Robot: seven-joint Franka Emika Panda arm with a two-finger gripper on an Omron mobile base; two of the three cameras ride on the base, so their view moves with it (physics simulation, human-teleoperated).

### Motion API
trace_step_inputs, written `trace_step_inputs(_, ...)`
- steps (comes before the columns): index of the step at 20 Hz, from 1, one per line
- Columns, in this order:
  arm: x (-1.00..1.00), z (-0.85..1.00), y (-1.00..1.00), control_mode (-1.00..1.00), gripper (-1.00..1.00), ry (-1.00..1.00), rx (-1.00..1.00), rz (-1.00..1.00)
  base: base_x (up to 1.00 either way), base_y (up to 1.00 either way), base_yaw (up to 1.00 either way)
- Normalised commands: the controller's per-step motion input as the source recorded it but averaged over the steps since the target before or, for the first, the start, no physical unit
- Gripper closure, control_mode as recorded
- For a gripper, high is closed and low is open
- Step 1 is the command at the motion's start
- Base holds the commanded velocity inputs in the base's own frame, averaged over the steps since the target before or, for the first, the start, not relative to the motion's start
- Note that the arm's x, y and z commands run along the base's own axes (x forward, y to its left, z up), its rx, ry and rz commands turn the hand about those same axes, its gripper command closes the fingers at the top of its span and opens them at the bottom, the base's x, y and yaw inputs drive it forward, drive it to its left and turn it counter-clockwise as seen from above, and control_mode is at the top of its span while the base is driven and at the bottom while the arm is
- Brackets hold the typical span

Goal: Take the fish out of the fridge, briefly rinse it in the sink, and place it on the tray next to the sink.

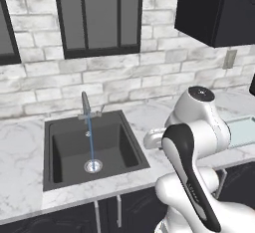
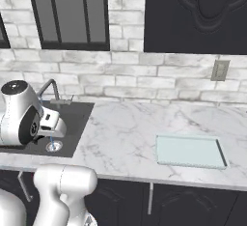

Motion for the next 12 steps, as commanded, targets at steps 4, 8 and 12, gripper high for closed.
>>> trace_step_inputs(4,0.0,0.0,0.0,1.0,1.0,0.0,0.0,0.0,0.28,0.44,0.0)
trace_step_inputs(8,0.0,0.0,0.0,1.0,1.0,0.0,0.0,0.0,0.08,0.07,0.0)
trace_step_inputs(12,0.38,0.0,-0.12,-1.0,1.0,0.04,0.0,0.0,0.0,0.0,0.0)
